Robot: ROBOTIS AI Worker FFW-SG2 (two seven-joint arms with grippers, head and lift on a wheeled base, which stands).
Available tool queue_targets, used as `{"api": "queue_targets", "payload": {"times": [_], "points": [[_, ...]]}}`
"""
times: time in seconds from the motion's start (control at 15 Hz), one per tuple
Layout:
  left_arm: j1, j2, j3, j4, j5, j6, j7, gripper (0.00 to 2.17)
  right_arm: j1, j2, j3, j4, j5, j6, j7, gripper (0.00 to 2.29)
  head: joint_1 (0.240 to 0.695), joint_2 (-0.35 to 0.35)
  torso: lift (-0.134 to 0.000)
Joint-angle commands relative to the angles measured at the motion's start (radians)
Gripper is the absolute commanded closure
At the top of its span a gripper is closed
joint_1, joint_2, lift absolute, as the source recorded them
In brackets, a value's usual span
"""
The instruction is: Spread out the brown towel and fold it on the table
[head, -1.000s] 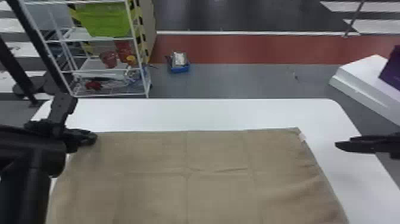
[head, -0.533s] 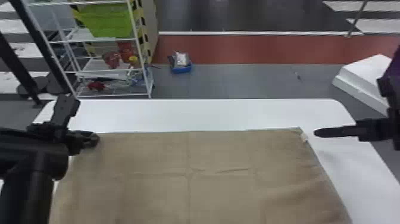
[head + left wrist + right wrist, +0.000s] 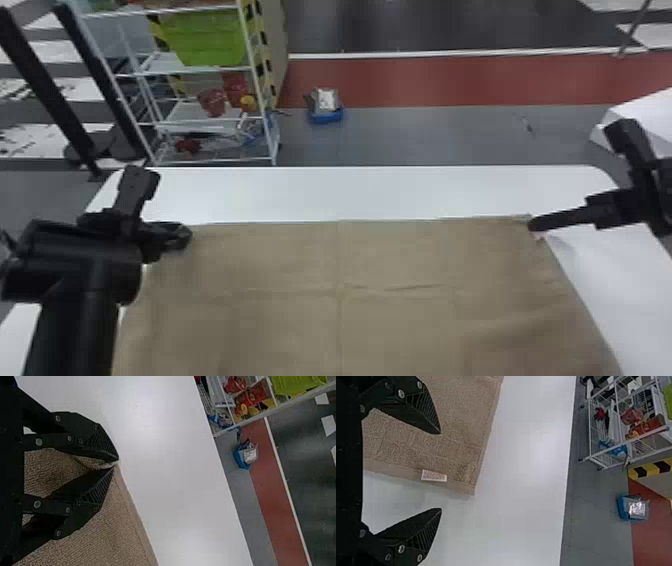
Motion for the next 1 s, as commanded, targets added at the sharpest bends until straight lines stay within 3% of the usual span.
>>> {"api": "queue_targets", "payload": {"times": [0.0,0.33,0.8,0.93], "points": [[0.006,0.002,0.002,-0.002,0.003,-0.005,-0.001,0.81,-0.021,0.003,0.014,0.049,0.003,-0.035,-0.019,0.22,0.695,0.079,-0.124],[0.023,0.000,0.016,-0.025,0.006,-0.014,-0.015,0.81,-0.069,0.012,0.041,0.139,0.003,-0.109,-0.068,0.22,0.695,0.077,-0.124],[0.038,0.000,0.019,-0.051,0.008,-0.011,-0.037,0.81,-0.070,0.031,0.069,0.158,0.012,-0.118,-0.071,0.29,0.695,0.091,-0.124],[0.043,0.000,0.019,-0.054,0.006,-0.011,-0.040,0.81,-0.070,0.029,0.069,0.159,0.010,-0.118,-0.071,0.41,0.695,0.093,-0.124]]}}
